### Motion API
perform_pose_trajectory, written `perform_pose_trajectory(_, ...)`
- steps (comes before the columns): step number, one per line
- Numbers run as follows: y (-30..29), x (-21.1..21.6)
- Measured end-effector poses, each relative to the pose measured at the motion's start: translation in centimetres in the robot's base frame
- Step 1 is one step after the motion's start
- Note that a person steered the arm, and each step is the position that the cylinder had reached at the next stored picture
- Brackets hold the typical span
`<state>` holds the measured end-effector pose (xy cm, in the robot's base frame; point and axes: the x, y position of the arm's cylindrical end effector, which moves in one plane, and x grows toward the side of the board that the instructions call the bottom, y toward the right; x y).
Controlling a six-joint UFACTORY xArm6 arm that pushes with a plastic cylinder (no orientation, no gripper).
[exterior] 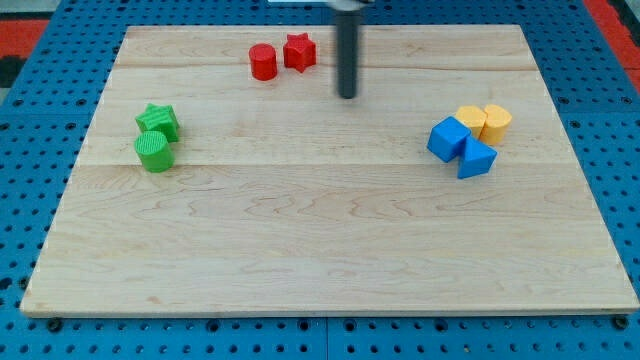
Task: Push yellow heart above yellow hexagon
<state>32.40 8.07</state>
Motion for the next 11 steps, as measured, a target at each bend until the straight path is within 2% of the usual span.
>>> perform_pose_trajectory(1, 0.8, -2.1)
perform_pose_trajectory(2, 10.3, -3.7)
perform_pose_trajectory(3, 18.5, 1.3)
perform_pose_trajectory(4, 16.5, 9.2)
perform_pose_trajectory(5, 6.0, 8.5)
perform_pose_trajectory(7, 15.5, 9.5)
perform_pose_trajectory(8, 11.3, 5.8)
perform_pose_trajectory(9, 6.2, 5.1)
perform_pose_trajectory(10, 5.4, 5.2)
perform_pose_trajectory(11, 12.2, 5.2)
